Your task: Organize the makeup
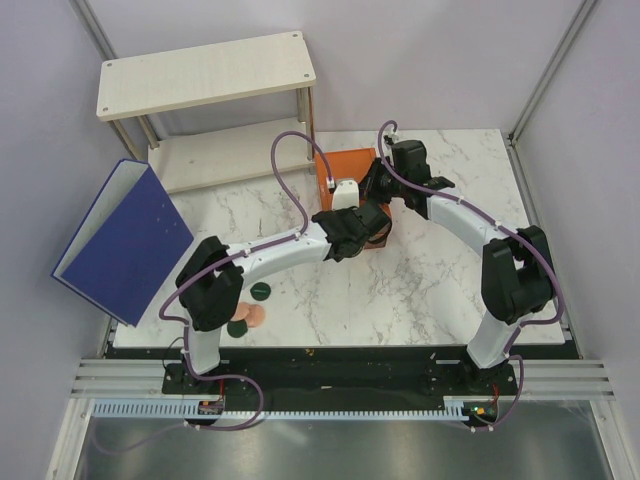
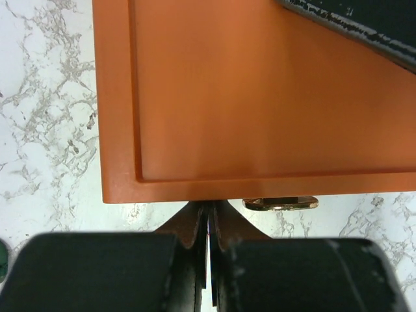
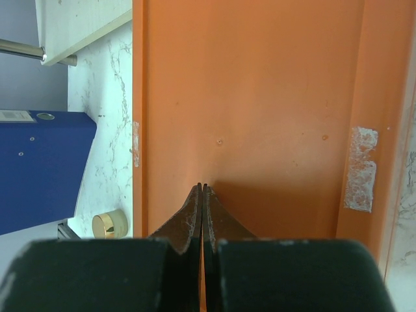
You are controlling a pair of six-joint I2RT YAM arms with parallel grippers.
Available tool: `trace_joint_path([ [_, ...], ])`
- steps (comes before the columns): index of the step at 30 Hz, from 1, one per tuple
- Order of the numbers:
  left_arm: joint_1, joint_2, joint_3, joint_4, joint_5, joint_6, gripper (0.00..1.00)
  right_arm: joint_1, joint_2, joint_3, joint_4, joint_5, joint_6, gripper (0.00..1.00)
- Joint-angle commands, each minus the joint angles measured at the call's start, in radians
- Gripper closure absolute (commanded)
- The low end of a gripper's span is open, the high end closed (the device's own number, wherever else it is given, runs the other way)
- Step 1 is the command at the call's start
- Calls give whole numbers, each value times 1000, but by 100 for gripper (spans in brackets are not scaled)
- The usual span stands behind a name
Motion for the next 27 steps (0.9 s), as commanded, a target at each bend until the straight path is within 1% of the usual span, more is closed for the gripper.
trace_joint_path([
  [1,33,-2,38,40,-21,-30,98,5,27,-42,-181,22,-46,100],
  [5,30,-41,39,56,-4,24,98,5,26,-37,-179,17,-47,100],
  [7,22,-77,12,112,19,79,98,5,24,-31,-179,13,-46,100],
  [8,20,-121,-3,141,33,101,98,5,24,-26,-179,5,-46,100],
  [10,17,-169,-45,213,88,159,98,6,24,-9,-179,-6,-44,100],
  [11,16,-208,-54,224,105,173,98,3,23,-2,-179,-7,-43,100],
  [15,2,-285,-66,230,163,228,98,5,9,41,-181,-18,-40,100],
  [18,2,-345,-80,230,243,286,98,5,0,63,-181,-18,-32,100],
  [19,2,-357,-92,230,293,320,98,5,0,66,-181,-20,-32,100],
  [21,2,-388,-117,227,362,351,94,5,4,72,-181,-20,-32,100],
  [22,3,-417,-152,227,426,365,91,5,7,73,-182,-20,-27,100],
  [23,3,-437,-175,228,454,363,84,6,10,72,-182,-21,-23,100],
  [24,5,-455,-230,250,477,359,79,5,12,69,-182,-26,-21,100],
  [25,7,-495,-262,259,502,328,71,5,13,67,-181,-30,-15,100],
  [26,8,-517,-295,270,511,310,60,6,13,66,-182,-32,-15,100],
  [27,10,-537,-363,302,522,296,56,5,10,61,-182,-32,-18,100],
])
